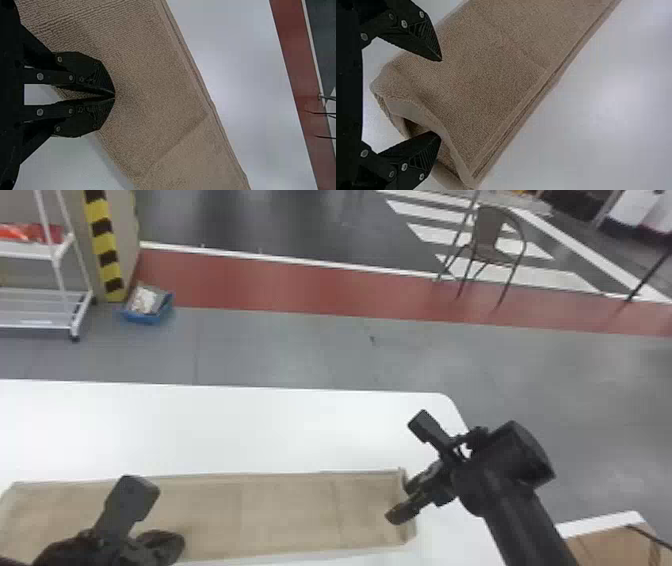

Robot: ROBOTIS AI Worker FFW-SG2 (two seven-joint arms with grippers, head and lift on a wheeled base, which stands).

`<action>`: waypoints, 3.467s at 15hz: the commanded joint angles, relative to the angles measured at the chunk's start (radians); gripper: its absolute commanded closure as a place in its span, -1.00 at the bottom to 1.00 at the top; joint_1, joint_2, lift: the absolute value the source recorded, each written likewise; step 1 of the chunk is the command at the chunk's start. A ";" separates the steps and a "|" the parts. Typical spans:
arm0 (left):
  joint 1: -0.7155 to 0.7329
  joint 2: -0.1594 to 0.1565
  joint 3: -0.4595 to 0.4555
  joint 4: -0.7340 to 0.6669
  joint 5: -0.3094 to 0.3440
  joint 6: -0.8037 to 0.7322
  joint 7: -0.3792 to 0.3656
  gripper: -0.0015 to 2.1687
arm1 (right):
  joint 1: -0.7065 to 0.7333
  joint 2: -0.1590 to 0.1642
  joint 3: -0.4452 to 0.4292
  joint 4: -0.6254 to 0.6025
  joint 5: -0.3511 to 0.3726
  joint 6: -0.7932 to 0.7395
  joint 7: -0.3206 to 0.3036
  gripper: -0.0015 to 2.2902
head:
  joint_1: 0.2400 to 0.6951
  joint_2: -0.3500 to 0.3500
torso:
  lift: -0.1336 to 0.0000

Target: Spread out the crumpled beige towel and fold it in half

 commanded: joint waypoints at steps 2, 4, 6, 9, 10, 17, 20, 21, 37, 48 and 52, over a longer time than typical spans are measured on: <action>0.000 -0.002 -0.001 -0.007 0.000 0.013 0.000 -0.08 | -0.015 0.005 0.084 0.026 0.046 -0.017 0.005 -0.75 | 1.00 -0.84 | 1.00; 0.001 -0.001 0.007 -0.009 0.000 0.016 0.000 -0.08 | 0.002 0.005 0.085 0.005 0.037 -0.004 0.005 -0.75 | 1.00 -0.81 | 1.00; 0.004 0.002 0.011 -0.009 -0.002 0.016 0.000 -0.08 | 0.037 0.002 0.079 -0.073 0.029 0.042 0.005 -0.75 | 1.00 -0.79 | 1.00; 0.003 0.001 0.011 -0.007 -0.003 0.016 0.000 -0.08 | 0.097 -0.007 0.072 -0.213 0.017 0.137 0.005 -0.75 | 1.00 -0.76 | 1.00; 0.003 -0.001 0.011 -0.006 -0.006 0.016 0.001 -0.08 | 0.113 -0.016 0.072 -0.242 0.015 0.168 0.005 -0.75 | 1.00 -0.76 | 1.00; 0.003 -0.004 -0.002 -0.009 -0.026 0.032 0.001 -0.08 | 0.179 -0.045 0.079 -0.265 0.017 0.223 0.005 -0.64 | 1.00 -0.87 | 1.00; 0.003 -0.004 -0.007 -0.009 -0.028 0.035 0.001 -0.08 | 0.191 -0.042 0.065 -0.285 0.008 0.217 0.005 -0.54 | 1.00 -0.89 | 1.00; 0.003 -0.005 -0.010 -0.011 -0.028 0.041 0.001 -0.08 | 0.194 -0.039 0.065 -0.287 0.008 0.214 0.005 -0.54 | 1.00 -0.89 | 1.00; 0.073 -0.005 -0.039 -0.144 -0.037 0.062 -0.020 -0.08 | 0.186 -0.085 -0.030 -0.153 -0.179 0.125 0.005 -0.58 | 1.00 -1.00 | 1.00; -0.013 -0.033 -0.074 0.019 -0.064 0.053 0.027 0.09 | 0.133 -0.102 -0.048 -0.086 -0.262 0.100 0.005 -0.58 | 1.00 -1.00 | 1.00; -0.046 -0.038 -0.087 0.089 -0.080 0.035 0.066 0.09 | 0.134 -0.114 -0.065 -0.089 -0.279 0.106 0.005 -0.58 | 1.00 -1.00 | 1.00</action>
